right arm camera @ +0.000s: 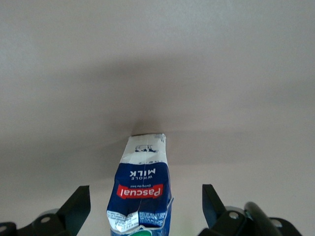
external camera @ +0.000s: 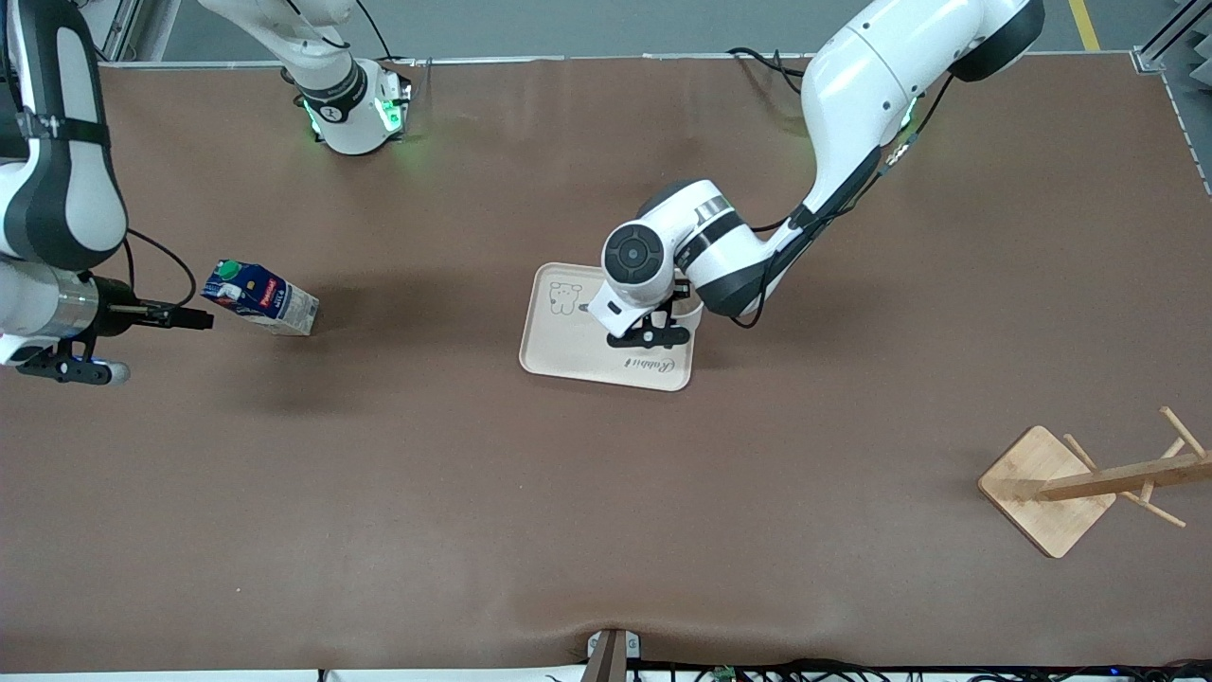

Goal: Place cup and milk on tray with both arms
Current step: 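Lower the mug onto the tray while the right gripper grasps the milk, then withdraw the left gripper while the right gripper lifts the milk carton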

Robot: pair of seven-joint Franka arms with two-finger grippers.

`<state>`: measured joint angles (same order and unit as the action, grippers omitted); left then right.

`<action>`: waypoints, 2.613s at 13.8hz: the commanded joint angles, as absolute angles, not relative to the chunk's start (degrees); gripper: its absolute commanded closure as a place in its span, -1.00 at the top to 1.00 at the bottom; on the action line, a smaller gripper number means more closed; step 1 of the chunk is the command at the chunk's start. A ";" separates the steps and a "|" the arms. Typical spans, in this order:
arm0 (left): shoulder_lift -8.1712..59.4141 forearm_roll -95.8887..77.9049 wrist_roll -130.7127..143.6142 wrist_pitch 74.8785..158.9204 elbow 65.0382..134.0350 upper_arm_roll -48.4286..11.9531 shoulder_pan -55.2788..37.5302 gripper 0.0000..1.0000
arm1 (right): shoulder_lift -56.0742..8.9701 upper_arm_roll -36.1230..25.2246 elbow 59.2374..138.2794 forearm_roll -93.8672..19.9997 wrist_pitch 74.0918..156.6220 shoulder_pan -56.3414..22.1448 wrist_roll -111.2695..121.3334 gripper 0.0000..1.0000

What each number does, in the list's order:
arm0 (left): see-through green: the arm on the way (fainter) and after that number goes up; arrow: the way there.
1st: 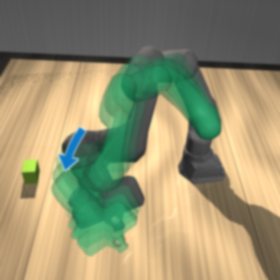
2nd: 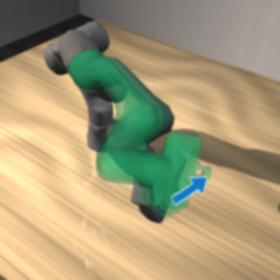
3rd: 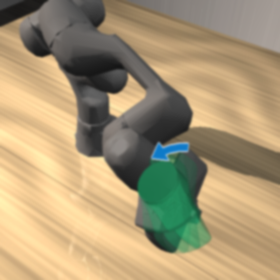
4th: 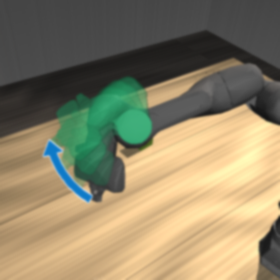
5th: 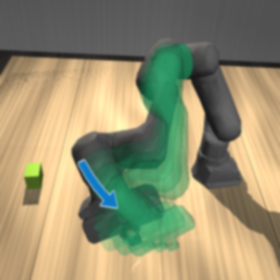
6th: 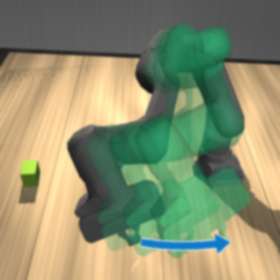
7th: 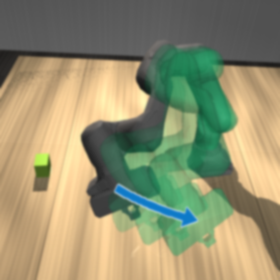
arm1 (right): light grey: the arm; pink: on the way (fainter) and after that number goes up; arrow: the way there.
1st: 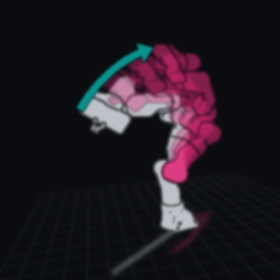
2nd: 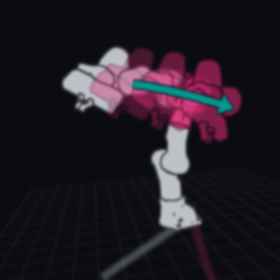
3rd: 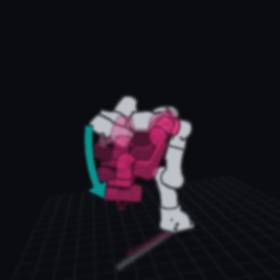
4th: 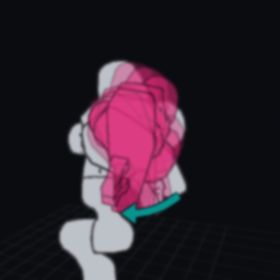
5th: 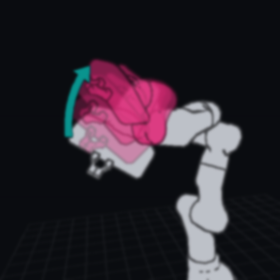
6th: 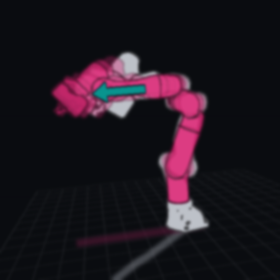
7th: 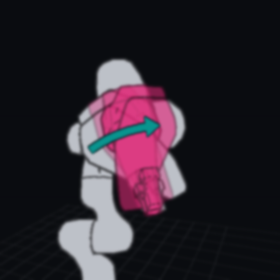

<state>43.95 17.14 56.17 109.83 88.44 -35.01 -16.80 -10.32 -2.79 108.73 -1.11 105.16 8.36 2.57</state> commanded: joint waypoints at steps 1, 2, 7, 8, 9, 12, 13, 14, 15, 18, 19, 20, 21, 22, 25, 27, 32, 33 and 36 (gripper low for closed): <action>45.61 16.71 56.25 108.46 85.96 -34.89 -17.67 -1.00 | -5.45 -2.55 115.31 -1.58 109.42 8.88 2.46 1.00; 45.88 16.44 56.34 108.54 85.52 -34.89 -17.67 -1.00 | -5.28 -2.55 115.31 -1.58 109.42 8.79 2.46 1.00; 47.19 14.42 57.83 108.54 84.20 -34.80 -18.72 -1.00 | -5.01 -2.46 117.07 -1.67 109.16 8.61 2.46 1.00; 47.28 14.41 58.01 108.54 84.20 -34.80 -18.98 -1.00 | -4.84 -2.46 117.16 -1.67 108.90 8.53 2.46 1.00; 47.55 14.41 58.09 108.54 84.20 -34.80 -18.98 -1.00 | -4.31 -2.46 117.77 -1.67 108.72 8.44 2.46 1.00; 47.72 14.41 58.45 108.54 84.20 -34.02 -18.98 0.25 | -1.50 -2.37 123.03 -1.76 107.58 8.00 2.46 1.00; 47.64 14.50 57.93 108.54 84.20 -33.84 -18.98 0.99 | -0.54 -2.37 124.44 -1.76 107.49 7.13 2.46 1.00; 47.64 14.41 58.09 108.54 84.11 -33.84 -18.98 1.00 | 0.34 -2.37 125.85 -1.76 107.58 6.77 2.46 1.00; 47.46 14.41 58.44 108.54 83.85 -33.84 -18.98 1.00 | 0.70 -2.37 126.82 -1.76 107.58 6.42 2.37 1.00; 45.45 14.41 58.97 107.93 81.04 -34.01 -18.11 1.00 | 0.97 -2.37 128.31 -1.76 109.41 6.42 2.46 1.00; 43.96 14.50 58.97 107.76 79.99 -34.01 -17.58 1.00 | 1.05 -2.46 129.63 -1.76 112.47 6.50 2.55 1.00; 42.29 14.68 58.89 107.23 79.37 -34.01 -16.88 1.00 | 1.75 -2.46 131.47 -1.76 115.81 6.50 2.55 1.00; 40.36 14.76 58.54 106.18 78.93 -34.01 -15.13 1.00 | 2.19 -2.46 133.14 -1.76 118.62 6.50 2.55 1.00; 38.25 14.85 58.36 105.74 78.84 -34.01 -13.12 1.00 | 2.28 -2.46 134.46 -1.76 120.74 6.59 2.64 1.00; 32.01 15.64 58.18 102.51 79.37 -33.84 -7.48 1.00 | 2.63 -2.46 136.14 -1.76 123.05 6.59 2.90 0.45; 28.41 18.97 57.75 99.33 79.19 -34.01 -3.80 1.00 | 2.72 -2.46 135.79 -1.76 120.87 6.59 3.08 -0.99; 21.37 19.07 41.00 93.18 79.19 -34.10 6.83 1.00 | 2.37 -2.28 127.29 -2.98 107.07 4.40 2.29 -1.00; 19.97 18.64 37.56 91.77 79.19 -34.19 9.47 1.00 | 2.20 -2.29 125.26 -4.12 104.96 4.13 2.29 -1.00; 16.18 18.02 27.45 90.53 79.10 -34.45 14.67 1.00 | 1.93 -2.29 120.08 -9.13 100.04 0.81 1.24 -1.00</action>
<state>19.90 18.37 32.08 91.50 77.53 -34.01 12.69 1.63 -2.13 123.28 -6.65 103.54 3.14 2.52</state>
